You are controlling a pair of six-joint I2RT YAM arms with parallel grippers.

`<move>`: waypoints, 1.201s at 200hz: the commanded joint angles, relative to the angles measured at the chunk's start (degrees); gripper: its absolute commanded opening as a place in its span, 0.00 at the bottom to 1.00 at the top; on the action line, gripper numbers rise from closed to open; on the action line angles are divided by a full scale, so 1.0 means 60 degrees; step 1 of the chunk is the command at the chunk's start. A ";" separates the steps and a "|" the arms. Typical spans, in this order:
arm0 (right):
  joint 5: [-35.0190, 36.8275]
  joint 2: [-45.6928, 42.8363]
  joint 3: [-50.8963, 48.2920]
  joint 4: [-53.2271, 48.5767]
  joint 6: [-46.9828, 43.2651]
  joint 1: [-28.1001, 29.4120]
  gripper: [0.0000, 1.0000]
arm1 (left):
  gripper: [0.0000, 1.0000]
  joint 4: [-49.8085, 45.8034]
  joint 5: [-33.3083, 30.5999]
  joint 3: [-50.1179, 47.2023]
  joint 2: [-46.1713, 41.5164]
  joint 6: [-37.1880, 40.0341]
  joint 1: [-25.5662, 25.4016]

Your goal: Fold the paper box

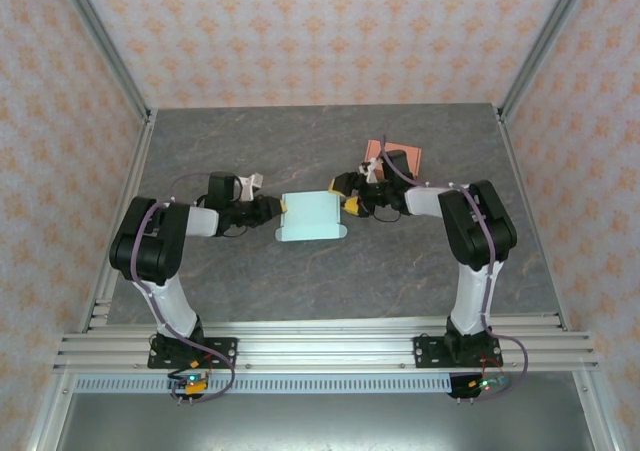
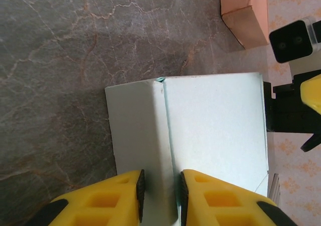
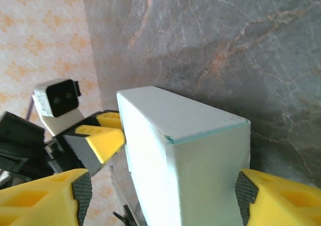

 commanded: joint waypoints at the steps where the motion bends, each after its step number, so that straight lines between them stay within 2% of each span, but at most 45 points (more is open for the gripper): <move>1: -0.0444 0.0077 -0.0029 0.1061 0.0612 0.0257 0.77 | 0.24 -0.0554 -0.0613 -0.0255 0.0571 -0.0126 0.0049; 32: -0.0294 -0.0071 -0.0044 0.0708 0.0505 0.0271 0.77 | 0.23 -0.0521 -0.0778 -0.0343 0.0683 -0.0127 0.0229; 61: 0.0235 -0.0188 0.0244 -0.0953 -0.0290 0.0271 0.78 | 0.23 -0.0508 -0.1046 -0.0502 0.0561 -0.0419 0.0385; 94: 0.0532 -0.0158 0.0309 -0.1410 -0.0284 0.0271 0.78 | 0.21 -0.0667 -0.1145 -0.0558 0.0536 -0.0376 0.0418; 169: -0.0246 0.0295 0.0951 -0.0585 0.0387 0.0845 0.74 | 0.23 -0.0534 -0.0993 -0.0397 0.0625 -0.0564 0.0419; 194: -0.0249 0.0429 0.0781 0.0773 0.1679 0.0852 0.74 | 0.24 -0.0275 -0.0971 -0.0383 0.0385 -0.0814 0.0406; 209: -0.0197 0.0536 0.0691 0.1394 0.2213 0.0847 0.70 | 0.27 -0.0257 -0.1057 -0.0347 0.0191 -0.0877 0.0411; 240: 0.0044 0.0384 0.0585 0.1605 0.2511 0.0844 0.61 | 0.35 -0.0127 -0.1225 -0.0407 -0.0457 -0.0921 0.0391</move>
